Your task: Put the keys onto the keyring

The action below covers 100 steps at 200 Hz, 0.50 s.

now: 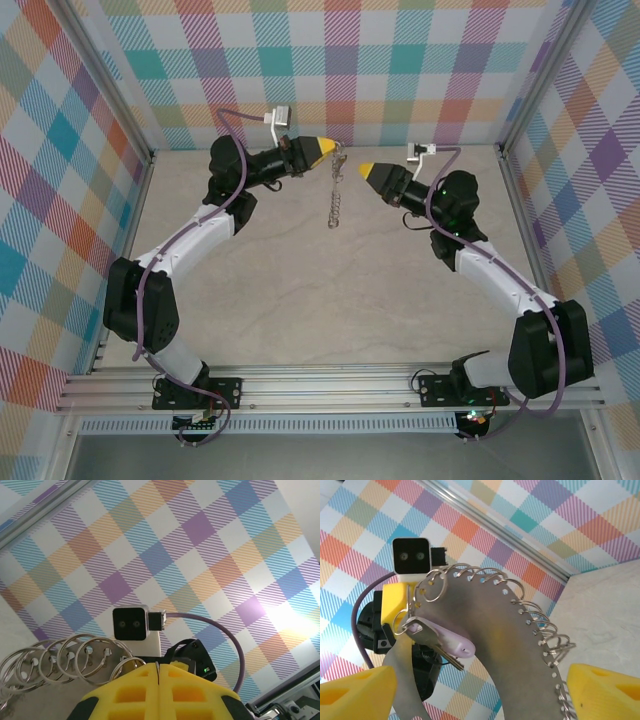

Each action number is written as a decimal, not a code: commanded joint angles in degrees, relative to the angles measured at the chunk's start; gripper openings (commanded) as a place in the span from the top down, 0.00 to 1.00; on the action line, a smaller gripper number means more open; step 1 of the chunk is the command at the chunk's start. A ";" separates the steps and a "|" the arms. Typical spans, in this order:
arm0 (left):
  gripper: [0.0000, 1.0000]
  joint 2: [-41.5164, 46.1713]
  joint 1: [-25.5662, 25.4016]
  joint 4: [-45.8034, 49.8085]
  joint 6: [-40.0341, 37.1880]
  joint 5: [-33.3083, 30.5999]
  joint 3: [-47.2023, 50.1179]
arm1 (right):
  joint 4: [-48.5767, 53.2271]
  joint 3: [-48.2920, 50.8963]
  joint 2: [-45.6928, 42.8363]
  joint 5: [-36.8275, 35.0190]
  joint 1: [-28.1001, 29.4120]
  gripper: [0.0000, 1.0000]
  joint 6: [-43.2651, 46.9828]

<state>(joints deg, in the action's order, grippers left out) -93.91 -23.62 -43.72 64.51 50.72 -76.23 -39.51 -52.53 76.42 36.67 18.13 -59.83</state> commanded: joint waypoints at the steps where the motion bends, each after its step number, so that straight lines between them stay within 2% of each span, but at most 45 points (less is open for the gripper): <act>1: 1.00 1.18 -0.41 -6.45 3.23 0.12 -1.21 | -4.65 -2.46 -0.40 1.29 0.60 0.16 2.38; 43: 1.00 0.96 -0.44 -7.96 4.84 0.22 -1.44 | -7.67 -4.30 0.86 3.74 1.37 0.23 2.99; 100: 1.00 -0.45 -0.48 -11.75 8.82 -0.77 -1.98 | -11.49 -8.16 4.62 5.75 3.55 0.24 3.06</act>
<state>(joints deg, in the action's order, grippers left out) -94.08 -23.62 -49.12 70.32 50.85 -76.27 -46.00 -58.11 79.64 40.60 20.67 -57.95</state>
